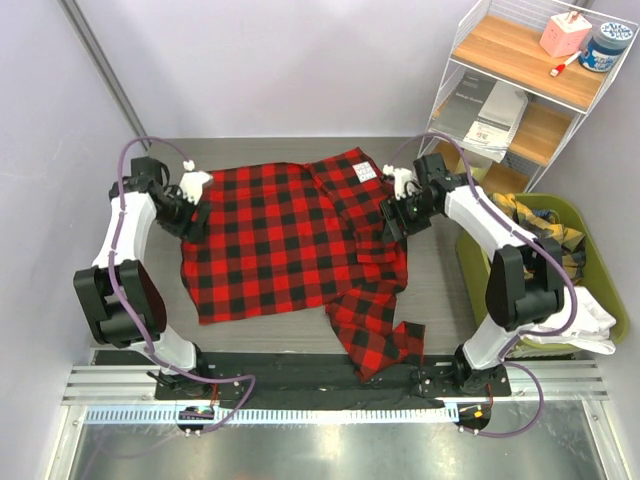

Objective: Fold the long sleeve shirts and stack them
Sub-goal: Flatten the shirt out

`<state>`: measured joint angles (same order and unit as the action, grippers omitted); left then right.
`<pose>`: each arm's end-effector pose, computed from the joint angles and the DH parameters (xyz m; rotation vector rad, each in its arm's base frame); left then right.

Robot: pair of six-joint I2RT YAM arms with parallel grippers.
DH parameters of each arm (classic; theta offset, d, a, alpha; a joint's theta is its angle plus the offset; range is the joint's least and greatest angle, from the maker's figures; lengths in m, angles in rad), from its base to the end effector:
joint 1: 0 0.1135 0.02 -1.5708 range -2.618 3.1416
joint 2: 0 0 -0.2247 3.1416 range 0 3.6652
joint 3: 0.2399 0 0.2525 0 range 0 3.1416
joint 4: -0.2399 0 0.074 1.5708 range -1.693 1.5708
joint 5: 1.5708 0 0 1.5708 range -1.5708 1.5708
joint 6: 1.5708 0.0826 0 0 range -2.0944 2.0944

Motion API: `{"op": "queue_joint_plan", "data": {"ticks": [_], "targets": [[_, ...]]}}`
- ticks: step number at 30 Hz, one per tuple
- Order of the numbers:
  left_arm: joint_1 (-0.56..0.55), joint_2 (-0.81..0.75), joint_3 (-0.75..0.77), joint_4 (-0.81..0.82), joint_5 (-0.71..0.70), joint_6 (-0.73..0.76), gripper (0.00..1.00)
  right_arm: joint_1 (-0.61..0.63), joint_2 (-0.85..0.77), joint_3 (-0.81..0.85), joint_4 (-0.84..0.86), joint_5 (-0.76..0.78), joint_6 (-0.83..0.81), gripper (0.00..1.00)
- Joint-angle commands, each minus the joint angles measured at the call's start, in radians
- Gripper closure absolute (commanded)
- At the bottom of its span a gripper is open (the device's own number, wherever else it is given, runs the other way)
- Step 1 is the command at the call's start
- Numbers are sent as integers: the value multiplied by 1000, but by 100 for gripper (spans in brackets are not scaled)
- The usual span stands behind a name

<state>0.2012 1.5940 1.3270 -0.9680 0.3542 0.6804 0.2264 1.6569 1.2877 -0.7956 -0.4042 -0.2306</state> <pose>0.3267 0.0374 0.1883 0.7150 2.5842 -0.2400 0.3327 0.1100 0.1671 -0.7185 2.5898 0.5490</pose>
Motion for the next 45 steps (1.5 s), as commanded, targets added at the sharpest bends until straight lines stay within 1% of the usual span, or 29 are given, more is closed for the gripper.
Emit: {"op": "queue_joint_plan", "data": {"ticks": [1,4,6,8,10,12,14,16,18,21,25,29,32,35,37,39,41,45], "targets": [[0,7,78,32,126,-87,30,7,87,88,65,30,45,29],[0,17,83,63,115,-99,30,5,141,122,67,30,71,30],[-2,12,74,95,101,-113,30,5,173,133,67,28,86,33],[1,9,58,149,88,-126,30,4,185,133,67,34,99,35],[0,7,55,169,97,-133,30,1,195,125,67,34,114,35],[0,14,57,155,140,-127,31,-2,199,102,67,33,119,36],[-3,29,54,138,150,-117,32,-2,210,81,71,33,135,37],[-13,43,37,129,140,-98,32,-7,239,56,75,30,149,37],[-20,86,29,94,98,-73,34,-22,259,38,79,18,175,36],[-26,147,5,61,52,-45,36,-44,277,7,73,-15,200,33],[-26,179,-72,66,-1,-1,38,-50,248,-48,46,-74,223,32],[-32,170,-161,75,-57,57,39,-50,180,-163,32,-126,261,31],[-32,152,-213,57,-90,103,41,-50,121,-226,26,-131,264,31],[-32,132,-241,8,-115,157,42,-52,84,-248,3,-143,251,31],[-32,126,-244,-30,-132,172,42,-52,49,-245,-20,-147,234,31],[-32,104,-233,-44,-130,180,42,-59,26,-208,-37,-147,202,32],[-31,93,-200,-70,-89,174,41,-73,18,-159,-53,-166,185,32],[-32,84,-131,-98,0,130,39,-71,50,-102,-45,-189,206,32]]}}
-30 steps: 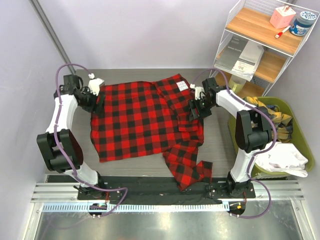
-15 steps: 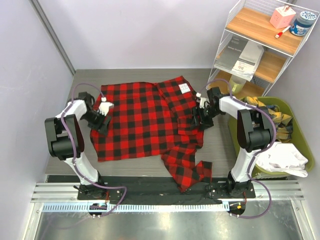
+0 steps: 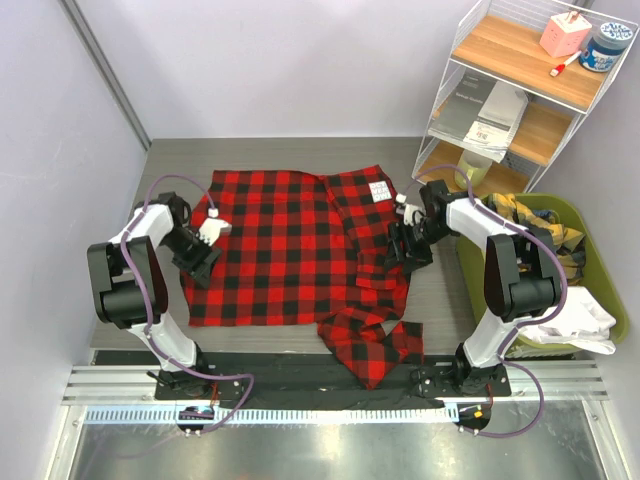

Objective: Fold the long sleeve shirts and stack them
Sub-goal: Flatten the shirt out, then fold the shirt

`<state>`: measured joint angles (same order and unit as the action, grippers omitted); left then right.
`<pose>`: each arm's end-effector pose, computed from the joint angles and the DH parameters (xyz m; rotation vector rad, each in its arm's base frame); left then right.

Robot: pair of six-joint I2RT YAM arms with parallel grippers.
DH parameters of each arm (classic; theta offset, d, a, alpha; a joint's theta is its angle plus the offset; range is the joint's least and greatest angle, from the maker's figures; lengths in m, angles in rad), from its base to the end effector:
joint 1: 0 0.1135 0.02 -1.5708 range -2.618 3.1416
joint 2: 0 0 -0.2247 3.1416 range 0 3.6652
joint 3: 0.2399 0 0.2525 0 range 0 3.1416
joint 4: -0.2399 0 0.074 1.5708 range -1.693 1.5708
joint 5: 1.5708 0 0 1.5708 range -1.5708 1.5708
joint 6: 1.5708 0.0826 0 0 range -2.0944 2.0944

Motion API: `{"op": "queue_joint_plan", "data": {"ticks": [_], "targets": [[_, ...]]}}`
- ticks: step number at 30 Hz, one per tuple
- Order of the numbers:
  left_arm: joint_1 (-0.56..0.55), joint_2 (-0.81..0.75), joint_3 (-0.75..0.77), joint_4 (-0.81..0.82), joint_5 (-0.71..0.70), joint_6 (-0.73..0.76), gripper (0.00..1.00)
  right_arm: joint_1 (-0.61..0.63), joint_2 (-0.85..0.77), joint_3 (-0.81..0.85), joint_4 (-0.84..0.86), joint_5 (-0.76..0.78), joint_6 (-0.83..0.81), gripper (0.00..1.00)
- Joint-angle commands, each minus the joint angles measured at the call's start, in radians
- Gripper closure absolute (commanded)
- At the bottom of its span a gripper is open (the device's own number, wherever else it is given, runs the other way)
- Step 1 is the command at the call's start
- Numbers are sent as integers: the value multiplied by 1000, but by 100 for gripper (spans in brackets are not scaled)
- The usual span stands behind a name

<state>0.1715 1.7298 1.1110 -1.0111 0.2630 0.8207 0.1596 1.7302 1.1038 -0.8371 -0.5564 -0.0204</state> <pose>0.2806 0.0268 0.0885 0.9591 2.8874 -0.3967 0.2942 0.0915 0.0969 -0.3108 2.9398 0.8532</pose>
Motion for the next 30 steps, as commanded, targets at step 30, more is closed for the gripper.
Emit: {"op": "queue_joint_plan", "data": {"ticks": [30], "targets": [[5,-10,271,84,220,-183,36,-28,89,106,110,-106,50,62]]}}
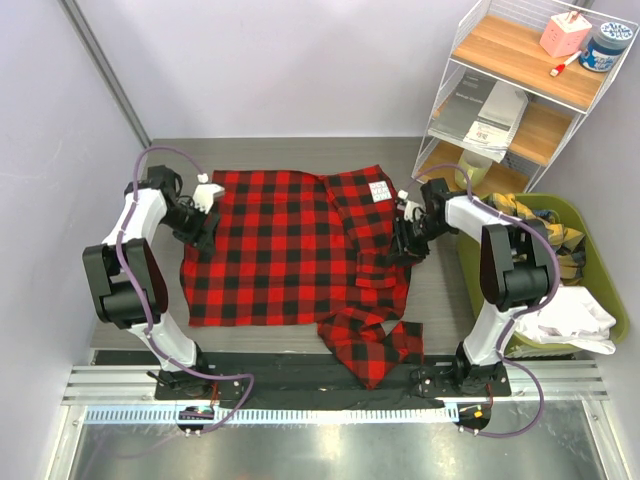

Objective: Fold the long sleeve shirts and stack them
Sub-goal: Fold the shirt

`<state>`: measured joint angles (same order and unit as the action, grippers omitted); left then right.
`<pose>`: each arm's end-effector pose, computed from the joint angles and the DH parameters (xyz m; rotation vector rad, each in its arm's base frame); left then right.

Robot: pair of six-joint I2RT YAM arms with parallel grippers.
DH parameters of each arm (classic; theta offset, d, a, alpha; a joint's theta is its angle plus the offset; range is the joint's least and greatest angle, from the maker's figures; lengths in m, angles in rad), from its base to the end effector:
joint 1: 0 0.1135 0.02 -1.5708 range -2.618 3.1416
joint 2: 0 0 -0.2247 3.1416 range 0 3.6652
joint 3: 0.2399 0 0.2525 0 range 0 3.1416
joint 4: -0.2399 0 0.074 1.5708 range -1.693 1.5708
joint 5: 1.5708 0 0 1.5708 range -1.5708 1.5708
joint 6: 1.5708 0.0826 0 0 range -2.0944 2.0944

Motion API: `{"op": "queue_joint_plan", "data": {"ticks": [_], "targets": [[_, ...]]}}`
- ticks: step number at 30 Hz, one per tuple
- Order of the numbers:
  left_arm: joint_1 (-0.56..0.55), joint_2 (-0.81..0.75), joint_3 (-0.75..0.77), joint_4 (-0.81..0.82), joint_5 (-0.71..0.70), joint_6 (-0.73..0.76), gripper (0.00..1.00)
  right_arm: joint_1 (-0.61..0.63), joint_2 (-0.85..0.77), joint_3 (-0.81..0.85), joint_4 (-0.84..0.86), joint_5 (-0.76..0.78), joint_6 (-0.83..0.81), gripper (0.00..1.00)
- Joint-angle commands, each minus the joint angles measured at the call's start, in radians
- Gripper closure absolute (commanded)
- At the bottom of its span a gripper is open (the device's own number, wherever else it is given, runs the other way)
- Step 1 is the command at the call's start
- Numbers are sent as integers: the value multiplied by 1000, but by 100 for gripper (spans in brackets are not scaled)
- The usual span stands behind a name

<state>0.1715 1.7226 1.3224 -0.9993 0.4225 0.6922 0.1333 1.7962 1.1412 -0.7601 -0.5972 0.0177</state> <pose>0.3297 0.0227 0.1482 0.7646 2.6712 -0.4412 0.3143 0.0890 0.0901 -0.2369 2.8894 0.9066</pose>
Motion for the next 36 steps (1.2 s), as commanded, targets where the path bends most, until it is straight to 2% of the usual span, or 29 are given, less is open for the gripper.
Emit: {"op": "queue_joint_plan", "data": {"ticks": [1,2,5,6,7,9,10,11,14,17,20,22,23,26,31,36], "targets": [[6,17,79,91,68,-65,36,-3,19,84,25,-103,4,69],[16,28,102,150,85,-75,35,-4,11,92,16,-122,-13,82],[20,121,253,240,116,-92,32,-6,-32,127,-16,-187,-42,99],[20,161,302,248,154,-89,32,-8,-46,140,-30,-196,-42,99],[19,198,418,258,162,-97,32,-8,-55,164,-31,-205,-42,99],[17,336,536,266,164,-109,24,-8,-72,192,-31,-223,-30,99],[16,379,661,258,160,-111,22,-9,-75,218,-30,-225,-25,99],[16,470,714,254,154,-103,21,-8,-74,230,-31,-234,-21,99],[16,581,897,243,130,-80,22,-9,-70,267,-30,-240,5,99],[16,676,980,293,117,-79,23,-9,-74,285,-30,-239,8,99],[13,730,986,393,116,-95,26,-11,-67,316,-30,-234,7,99],[11,765,991,442,110,-109,33,-11,-61,354,-33,-230,17,99],[11,781,1001,444,119,-111,38,-11,-60,365,-31,-228,21,99],[8,834,1051,442,125,-109,44,-12,-57,405,-31,-223,31,99],[-3,868,1054,423,110,-48,44,-14,-46,471,-34,-220,53,99],[-17,893,1057,421,93,-22,50,-14,-31,522,-35,-219,67,99]]}}
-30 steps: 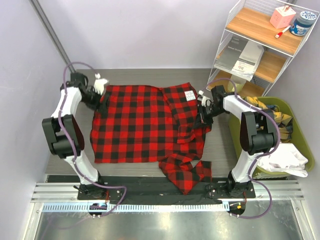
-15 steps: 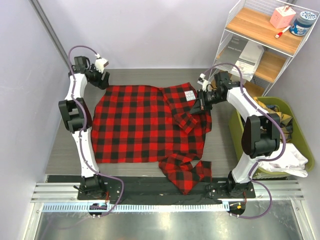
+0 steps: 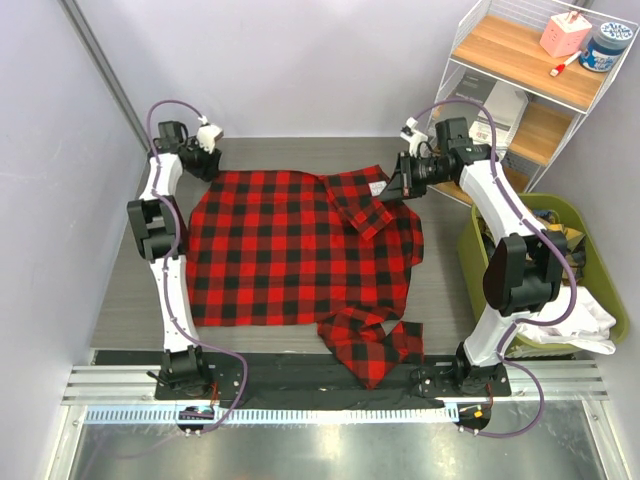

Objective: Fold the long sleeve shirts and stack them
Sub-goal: Fold the shirt

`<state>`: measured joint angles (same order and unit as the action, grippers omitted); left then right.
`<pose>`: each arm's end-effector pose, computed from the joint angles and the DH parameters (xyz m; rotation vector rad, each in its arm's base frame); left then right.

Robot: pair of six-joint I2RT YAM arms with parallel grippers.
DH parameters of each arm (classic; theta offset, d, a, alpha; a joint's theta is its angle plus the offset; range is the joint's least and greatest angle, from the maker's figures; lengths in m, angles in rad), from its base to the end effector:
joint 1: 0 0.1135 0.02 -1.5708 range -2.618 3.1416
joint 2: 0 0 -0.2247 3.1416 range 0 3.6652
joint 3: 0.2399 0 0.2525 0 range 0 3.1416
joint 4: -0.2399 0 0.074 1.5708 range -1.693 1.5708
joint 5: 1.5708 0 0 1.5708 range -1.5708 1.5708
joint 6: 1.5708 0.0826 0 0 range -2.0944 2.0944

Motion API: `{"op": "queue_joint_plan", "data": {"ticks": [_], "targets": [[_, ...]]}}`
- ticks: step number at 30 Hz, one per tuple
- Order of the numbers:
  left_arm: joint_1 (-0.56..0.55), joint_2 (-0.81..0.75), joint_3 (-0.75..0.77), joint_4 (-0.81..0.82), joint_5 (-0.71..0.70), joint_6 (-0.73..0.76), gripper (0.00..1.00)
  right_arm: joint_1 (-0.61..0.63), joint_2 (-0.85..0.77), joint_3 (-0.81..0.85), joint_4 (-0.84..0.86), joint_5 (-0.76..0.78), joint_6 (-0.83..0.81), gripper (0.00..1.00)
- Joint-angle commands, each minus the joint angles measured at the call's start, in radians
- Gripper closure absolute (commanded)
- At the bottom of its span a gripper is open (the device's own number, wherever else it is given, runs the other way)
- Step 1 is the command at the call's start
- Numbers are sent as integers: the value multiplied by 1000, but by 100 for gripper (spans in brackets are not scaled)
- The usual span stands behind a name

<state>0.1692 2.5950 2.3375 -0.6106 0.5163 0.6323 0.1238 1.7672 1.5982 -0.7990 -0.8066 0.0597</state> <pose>0.5576 0.0539 0.1146 0.7434 2.1843 -0.2300 0.3797 0.1073 0.2437 -0.3962 2.3954 1.0912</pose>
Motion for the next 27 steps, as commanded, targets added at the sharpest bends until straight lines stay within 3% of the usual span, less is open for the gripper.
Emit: {"op": "queue_joint_plan", "data": {"ticks": [1,7,9,10,13,19,27], "targets": [[-16,25,51,34,-2,37,52,-4,0,68,4,-11,26,99],[-25,48,57,35,-6,59,56,-4,9,95,-2,-9,23,99],[-27,50,57,22,-10,85,63,-4,6,108,-2,-5,25,99],[-28,51,57,11,-12,92,72,-4,6,112,1,-5,34,99],[-27,39,52,-3,-2,115,87,-6,12,153,9,-5,55,99],[-30,-35,46,38,28,98,100,-10,26,287,7,10,92,99],[-22,-193,-64,87,77,99,100,-16,-21,341,-2,12,115,99]]}}
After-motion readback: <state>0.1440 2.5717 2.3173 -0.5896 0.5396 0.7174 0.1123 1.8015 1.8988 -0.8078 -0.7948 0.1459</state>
